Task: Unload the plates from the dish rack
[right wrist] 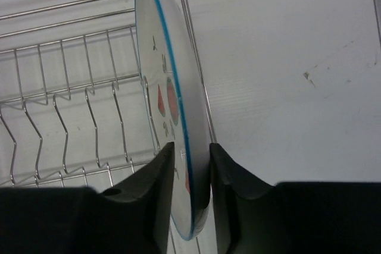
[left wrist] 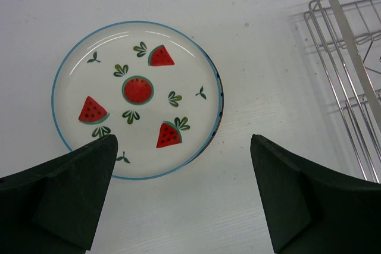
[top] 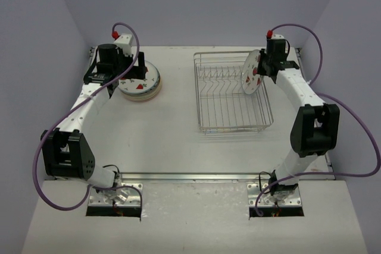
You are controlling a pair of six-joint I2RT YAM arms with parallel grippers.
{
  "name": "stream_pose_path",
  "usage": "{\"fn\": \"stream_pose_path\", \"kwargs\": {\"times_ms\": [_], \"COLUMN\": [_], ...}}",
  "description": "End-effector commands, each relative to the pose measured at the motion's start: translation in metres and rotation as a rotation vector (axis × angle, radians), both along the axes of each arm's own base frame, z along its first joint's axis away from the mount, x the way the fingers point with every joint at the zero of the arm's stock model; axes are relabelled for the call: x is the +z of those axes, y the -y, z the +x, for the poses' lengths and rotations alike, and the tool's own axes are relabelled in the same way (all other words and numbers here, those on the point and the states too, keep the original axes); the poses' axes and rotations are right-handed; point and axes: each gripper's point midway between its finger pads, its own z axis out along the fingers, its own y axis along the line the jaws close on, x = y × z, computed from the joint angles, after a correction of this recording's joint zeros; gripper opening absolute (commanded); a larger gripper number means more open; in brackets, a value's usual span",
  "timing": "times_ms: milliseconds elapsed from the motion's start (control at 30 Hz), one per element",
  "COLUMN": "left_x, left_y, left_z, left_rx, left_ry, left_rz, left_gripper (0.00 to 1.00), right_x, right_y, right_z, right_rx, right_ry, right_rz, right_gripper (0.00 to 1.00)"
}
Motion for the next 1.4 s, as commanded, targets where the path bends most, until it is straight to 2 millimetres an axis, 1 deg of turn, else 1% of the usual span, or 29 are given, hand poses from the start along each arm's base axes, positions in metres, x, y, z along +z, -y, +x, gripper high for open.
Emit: {"fn": "stream_pose_path", "kwargs": {"times_ms": [0,33,133,167,200,233,267,400,600,700,733,800,833,867,900,1000,1033,1067,1100,1167,1233,1267,1367], "left_x": [0.018,0.018,0.017,0.017,0.018,0.018,0.017,0.019,0.023,0.029,0.033,0.044,0.053,0.057,0.063,0.082,0.085,0.091,0.093,0.097,0.099,0.100,0.104], "left_y": [0.005,0.005,0.005,0.005,0.006,0.006,0.006,0.006,0.009,0.014,0.022,0.041,0.048,0.058,0.068,0.093,0.100,0.109,0.114,0.129,0.138,0.143,0.157], "left_z": [0.001,0.001,0.002,0.001,0.001,0.001,0.000,0.000,0.001,0.000,-0.003,-0.010,-0.013,-0.019,-0.025,-0.041,-0.048,-0.055,-0.059,-0.072,-0.080,-0.084,-0.093], "left_rx": [-0.006,-0.006,-0.005,-0.004,-0.005,-0.004,-0.006,-0.005,-0.006,-0.029,-0.069,-0.171,-0.188,-0.235,-0.284,-0.421,-0.458,-0.507,-0.540,-0.632,-0.679,-0.702,-0.765], "left_ry": [0.061,0.060,0.058,0.058,0.059,0.060,0.057,0.060,0.063,0.069,0.073,0.094,0.110,0.110,0.113,0.117,0.100,0.086,0.077,0.038,0.015,0.001,-0.016], "left_rz": [-0.014,-0.017,-0.022,-0.022,-0.022,-0.024,-0.024,-0.028,-0.049,-0.077,-0.102,-0.158,-0.201,-0.246,-0.286,-0.397,-0.438,-0.490,-0.518,-0.583,-0.608,-0.622,-0.628], "left_gripper": [0.92,0.92,0.92,0.92,0.92,0.92,0.92,0.92,0.92,0.93,0.93,0.93,0.93,0.93,0.93,0.93,0.93,0.93,0.93,0.94,0.93,0.93,0.94], "right_x": [0.054,0.061,0.079,0.083,0.089,0.101,0.108,0.144,0.184,0.210,0.218,0.234,0.247,0.257,0.265,0.278,0.280,0.280,0.280,0.279,0.279,0.277,0.270], "right_y": [-0.012,-0.012,-0.010,-0.010,-0.009,-0.008,-0.008,-0.009,-0.002,-0.008,-0.012,-0.022,-0.028,-0.032,-0.037,-0.064,-0.075,-0.092,-0.103,-0.130,-0.145,-0.156,-0.180], "right_z": [0.013,0.013,0.013,0.013,0.013,0.012,0.011,0.006,0.001,-0.008,-0.011,-0.017,-0.022,-0.027,-0.032,-0.049,-0.055,-0.065,-0.071,-0.087,-0.097,-0.105,-0.119], "right_rx": [0.054,0.060,0.069,0.071,0.072,0.073,0.077,0.103,0.103,0.132,0.146,0.183,0.207,0.221,0.240,0.350,0.405,0.482,0.533,0.661,0.727,0.779,0.868], "right_ry": [0.155,0.171,0.210,0.219,0.232,0.259,0.273,0.361,0.452,0.511,0.528,0.559,0.585,0.605,0.618,0.631,0.626,0.610,0.598,0.563,0.539,0.511,0.468], "right_rz": [0.028,0.023,0.002,-0.003,-0.009,-0.017,-0.024,-0.039,-0.106,-0.082,-0.068,-0.020,0.009,0.026,0.057,0.180,0.213,0.287,0.331,0.462,0.536,0.589,0.649], "right_gripper": [0.19,0.13,0.01,0.00,0.00,0.00,0.00,0.00,0.00,0.00,0.00,0.00,0.00,0.00,0.00,0.00,0.00,0.00,0.00,0.00,0.00,0.00,0.00]}}
